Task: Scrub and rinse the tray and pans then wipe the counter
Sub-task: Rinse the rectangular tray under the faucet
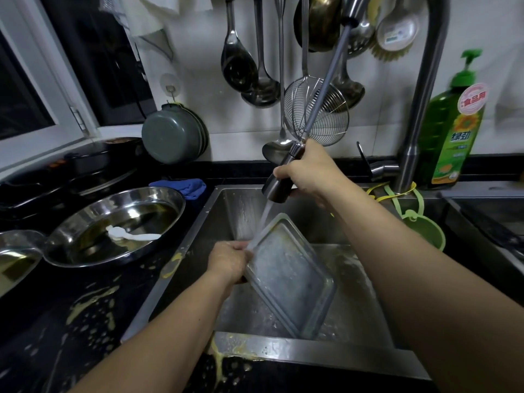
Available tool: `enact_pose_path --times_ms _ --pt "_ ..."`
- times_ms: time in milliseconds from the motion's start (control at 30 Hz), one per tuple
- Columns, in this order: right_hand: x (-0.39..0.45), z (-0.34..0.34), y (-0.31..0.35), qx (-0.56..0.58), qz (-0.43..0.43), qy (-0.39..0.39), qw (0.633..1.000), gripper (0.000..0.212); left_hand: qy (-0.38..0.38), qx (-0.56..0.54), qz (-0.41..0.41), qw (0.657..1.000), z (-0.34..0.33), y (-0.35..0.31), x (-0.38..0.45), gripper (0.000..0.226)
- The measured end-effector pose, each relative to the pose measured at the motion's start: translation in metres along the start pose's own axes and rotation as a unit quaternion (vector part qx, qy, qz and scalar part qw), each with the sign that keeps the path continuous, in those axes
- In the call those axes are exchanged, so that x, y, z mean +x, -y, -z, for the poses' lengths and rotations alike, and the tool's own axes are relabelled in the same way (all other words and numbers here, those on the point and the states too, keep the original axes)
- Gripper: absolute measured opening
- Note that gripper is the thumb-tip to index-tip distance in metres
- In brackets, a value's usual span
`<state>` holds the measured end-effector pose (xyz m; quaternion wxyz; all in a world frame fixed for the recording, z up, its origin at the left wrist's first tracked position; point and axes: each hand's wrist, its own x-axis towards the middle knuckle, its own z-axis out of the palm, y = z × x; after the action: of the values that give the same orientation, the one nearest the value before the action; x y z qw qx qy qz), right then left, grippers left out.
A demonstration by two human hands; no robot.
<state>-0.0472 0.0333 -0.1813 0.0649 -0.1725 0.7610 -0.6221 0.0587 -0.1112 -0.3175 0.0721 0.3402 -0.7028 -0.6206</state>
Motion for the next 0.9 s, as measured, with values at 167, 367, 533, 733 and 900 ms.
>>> enact_pose_path --times_ms 167,367,533,733,900 --pt "0.01 0.003 -0.007 -0.06 0.019 -0.05 0.997 0.045 -0.004 0.024 -0.012 1.0 -0.001 0.0 0.001 0.016" --pt "0.027 0.007 -0.018 -0.11 0.04 -0.102 0.988 0.041 -0.004 0.041 -0.016 0.999 0.0 0.001 0.0 0.019" --pt "0.033 0.014 -0.024 -0.151 0.044 -0.124 0.98 0.043 -0.011 0.046 -0.015 0.999 0.0 0.004 0.007 0.018" --pt "0.024 0.036 -0.024 -0.21 0.04 -0.096 0.972 0.054 -0.04 0.082 -0.03 0.995 0.001 0.008 0.013 0.02" --pt "0.009 0.07 -0.027 -0.252 0.042 -0.083 0.963 0.046 -0.059 0.094 -0.044 0.993 0.0 0.008 0.014 0.017"
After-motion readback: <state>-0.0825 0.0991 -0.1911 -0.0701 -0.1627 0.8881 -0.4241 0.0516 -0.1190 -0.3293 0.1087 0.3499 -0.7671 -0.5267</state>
